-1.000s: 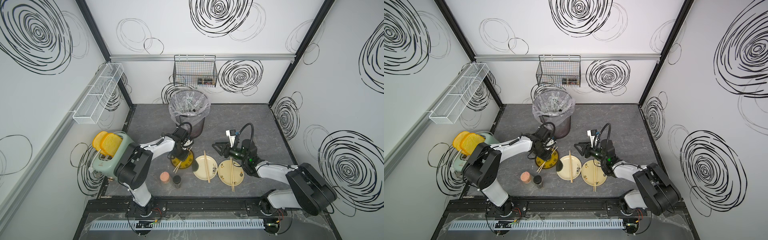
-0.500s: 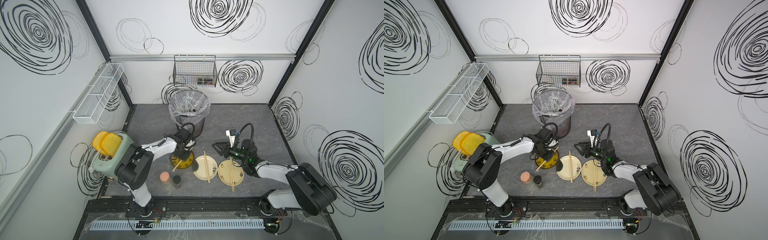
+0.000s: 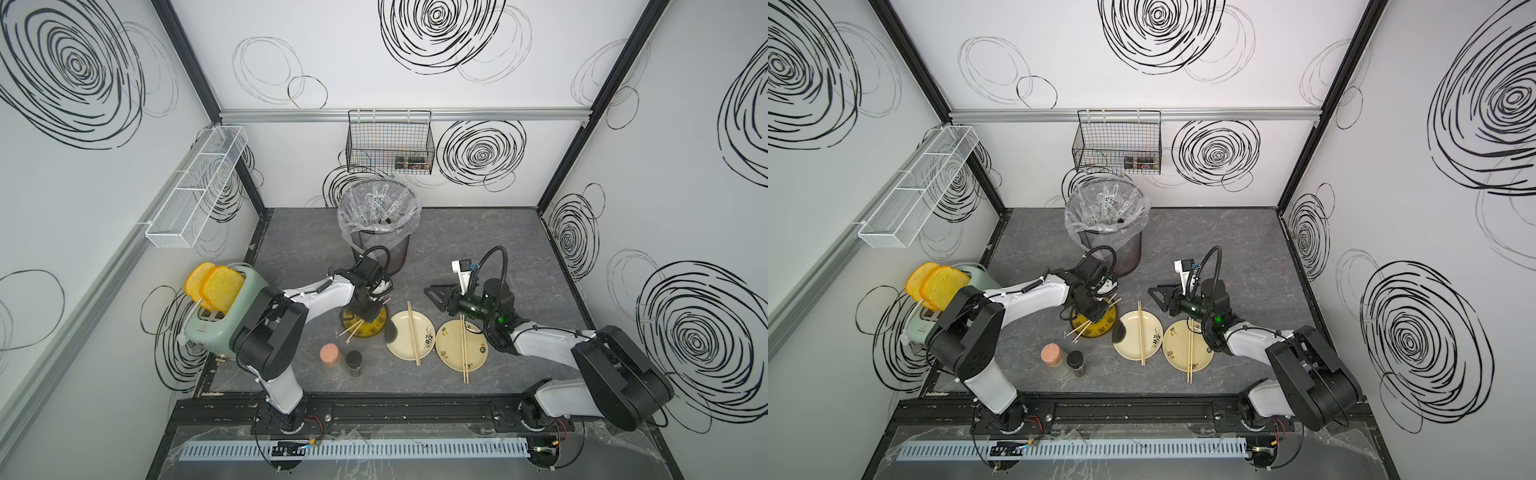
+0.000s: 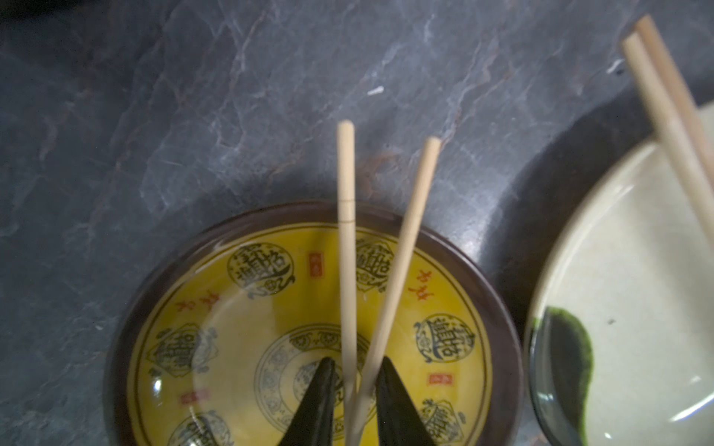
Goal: Remove the packaging of disposable chopsticks
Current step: Adjust the disposable chopsticks at the plate.
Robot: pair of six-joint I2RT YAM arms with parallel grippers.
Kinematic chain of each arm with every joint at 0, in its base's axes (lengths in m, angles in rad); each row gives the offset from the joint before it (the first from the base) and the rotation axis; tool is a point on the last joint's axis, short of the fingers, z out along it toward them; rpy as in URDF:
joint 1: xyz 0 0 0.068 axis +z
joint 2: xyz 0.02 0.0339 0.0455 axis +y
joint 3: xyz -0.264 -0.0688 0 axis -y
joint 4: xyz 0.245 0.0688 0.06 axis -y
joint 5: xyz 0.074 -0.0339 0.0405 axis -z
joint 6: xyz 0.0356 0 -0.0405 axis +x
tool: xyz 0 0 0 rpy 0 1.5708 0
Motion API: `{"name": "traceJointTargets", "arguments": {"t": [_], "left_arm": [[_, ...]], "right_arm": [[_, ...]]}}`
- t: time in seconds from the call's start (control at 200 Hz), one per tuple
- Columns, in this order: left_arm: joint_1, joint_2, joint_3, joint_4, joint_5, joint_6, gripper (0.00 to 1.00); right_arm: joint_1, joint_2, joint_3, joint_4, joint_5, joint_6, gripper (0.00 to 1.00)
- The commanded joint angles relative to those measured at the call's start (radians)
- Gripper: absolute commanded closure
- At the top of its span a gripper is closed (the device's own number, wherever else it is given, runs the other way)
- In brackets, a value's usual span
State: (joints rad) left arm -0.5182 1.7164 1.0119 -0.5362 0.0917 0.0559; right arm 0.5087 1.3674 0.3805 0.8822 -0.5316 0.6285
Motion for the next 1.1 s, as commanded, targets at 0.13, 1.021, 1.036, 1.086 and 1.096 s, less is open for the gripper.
{"name": "traceJointTargets", "arguments": {"t": [0.13, 1.021, 1.036, 1.086, 1.096], "left_arm": [[-0.015, -0.005, 0.0, 0.0, -0.007, 0.0, 0.72], [-0.016, -0.076, -0.038, -0.006, -0.049, -0.035, 0.82], [-0.016, -0.074, -0.04, -0.005, -0.051, -0.036, 0.82], [-0.015, -0.069, -0.045, -0.002, -0.051, -0.036, 0.82], [-0.014, -0.068, -0.045, -0.001, -0.051, -0.036, 0.82]], "right_arm": [[0.004, -0.002, 0.024, 0.002, -0.004, 0.002, 0.49], [0.006, 0.003, 0.026, 0.003, -0.005, 0.003, 0.49], [0.006, 0.003, 0.026, 0.003, -0.006, 0.003, 0.49], [0.007, 0.003, 0.028, 0.003, -0.005, 0.002, 0.49], [0.007, 0.003, 0.026, 0.003, -0.005, 0.003, 0.49]]}}
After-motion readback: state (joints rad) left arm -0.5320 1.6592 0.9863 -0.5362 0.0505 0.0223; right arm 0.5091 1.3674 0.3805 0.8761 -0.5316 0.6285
